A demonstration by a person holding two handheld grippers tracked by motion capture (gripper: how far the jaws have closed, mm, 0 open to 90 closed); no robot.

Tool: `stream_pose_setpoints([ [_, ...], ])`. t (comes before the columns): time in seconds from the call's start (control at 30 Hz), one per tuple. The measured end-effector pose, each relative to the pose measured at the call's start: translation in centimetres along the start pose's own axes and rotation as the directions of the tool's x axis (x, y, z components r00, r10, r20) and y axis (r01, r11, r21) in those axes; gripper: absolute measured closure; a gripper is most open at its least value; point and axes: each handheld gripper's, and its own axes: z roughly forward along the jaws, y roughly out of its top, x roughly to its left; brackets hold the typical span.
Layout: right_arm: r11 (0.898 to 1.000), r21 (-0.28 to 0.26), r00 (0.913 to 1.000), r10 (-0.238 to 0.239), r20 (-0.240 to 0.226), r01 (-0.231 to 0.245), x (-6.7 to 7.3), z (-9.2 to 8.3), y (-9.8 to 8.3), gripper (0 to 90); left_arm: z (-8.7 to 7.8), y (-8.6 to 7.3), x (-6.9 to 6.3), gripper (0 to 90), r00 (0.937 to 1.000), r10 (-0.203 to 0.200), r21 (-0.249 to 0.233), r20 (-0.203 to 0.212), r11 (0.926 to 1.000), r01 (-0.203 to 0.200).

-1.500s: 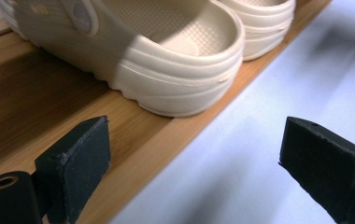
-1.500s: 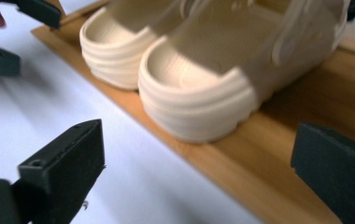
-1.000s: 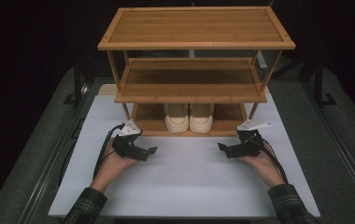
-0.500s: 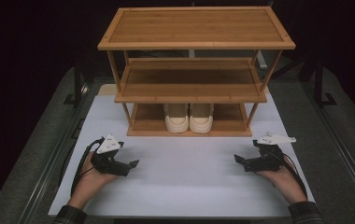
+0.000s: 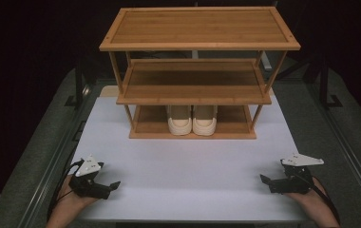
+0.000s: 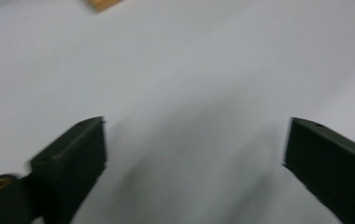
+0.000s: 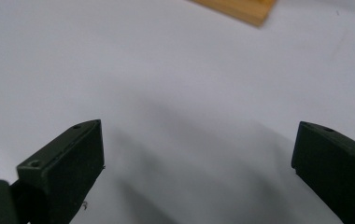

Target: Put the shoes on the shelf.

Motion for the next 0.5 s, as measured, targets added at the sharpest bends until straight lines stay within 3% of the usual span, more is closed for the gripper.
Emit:
stream_pose_setpoints([
  [0.1,0.999,0.054,1.0000,0.000,-0.005,0.000,-0.28,0.27,-0.86,2.1,-0.33,-1.24,0.34,2.1,0.9997,-0.004,0.018,-0.023,0.9998,0.004],
  [0.27,0.998,0.060,0.9999,0.006,-0.008,-0.005,-0.32,0.31,-0.87,2.1,-0.26,-1.36,0.70,2.0,0.9990,-0.045,0.032,-0.004,0.9985,0.045],
  [0.5,0.998,0.060,1.0000,0.004,-0.005,-0.004,-0.29,0.30,-0.88,2.1,-0.26,-1.33,0.71,1.8,0.9990,-0.045,0.035,-0.006,0.9984,0.045],
])
